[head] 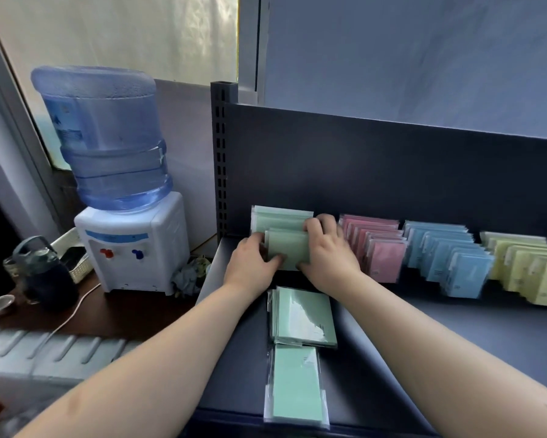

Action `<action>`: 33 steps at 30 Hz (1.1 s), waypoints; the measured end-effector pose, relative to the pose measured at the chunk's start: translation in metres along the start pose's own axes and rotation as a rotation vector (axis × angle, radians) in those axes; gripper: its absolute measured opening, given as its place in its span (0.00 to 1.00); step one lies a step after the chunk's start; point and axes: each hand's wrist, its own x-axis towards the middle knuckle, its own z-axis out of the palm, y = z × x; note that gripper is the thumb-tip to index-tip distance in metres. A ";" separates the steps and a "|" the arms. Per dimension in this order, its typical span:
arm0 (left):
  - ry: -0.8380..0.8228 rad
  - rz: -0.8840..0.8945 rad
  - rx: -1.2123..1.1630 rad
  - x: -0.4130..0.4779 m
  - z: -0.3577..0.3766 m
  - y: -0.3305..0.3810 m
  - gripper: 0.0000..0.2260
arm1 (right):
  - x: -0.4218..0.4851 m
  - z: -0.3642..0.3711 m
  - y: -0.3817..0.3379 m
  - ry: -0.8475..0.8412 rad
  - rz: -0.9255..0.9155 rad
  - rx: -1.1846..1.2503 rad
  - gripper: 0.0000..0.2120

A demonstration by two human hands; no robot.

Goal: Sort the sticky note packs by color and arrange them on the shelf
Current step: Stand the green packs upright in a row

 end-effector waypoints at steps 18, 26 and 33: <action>0.025 0.056 -0.182 -0.002 0.001 -0.005 0.06 | -0.008 0.003 0.022 -0.040 0.314 0.811 0.13; 0.165 -0.038 -0.258 0.001 -0.002 -0.007 0.09 | -0.011 0.014 0.041 -0.092 0.386 1.105 0.15; 0.269 -0.081 -0.393 -0.001 -0.005 0.002 0.04 | -0.019 0.009 0.034 0.047 0.260 0.763 0.17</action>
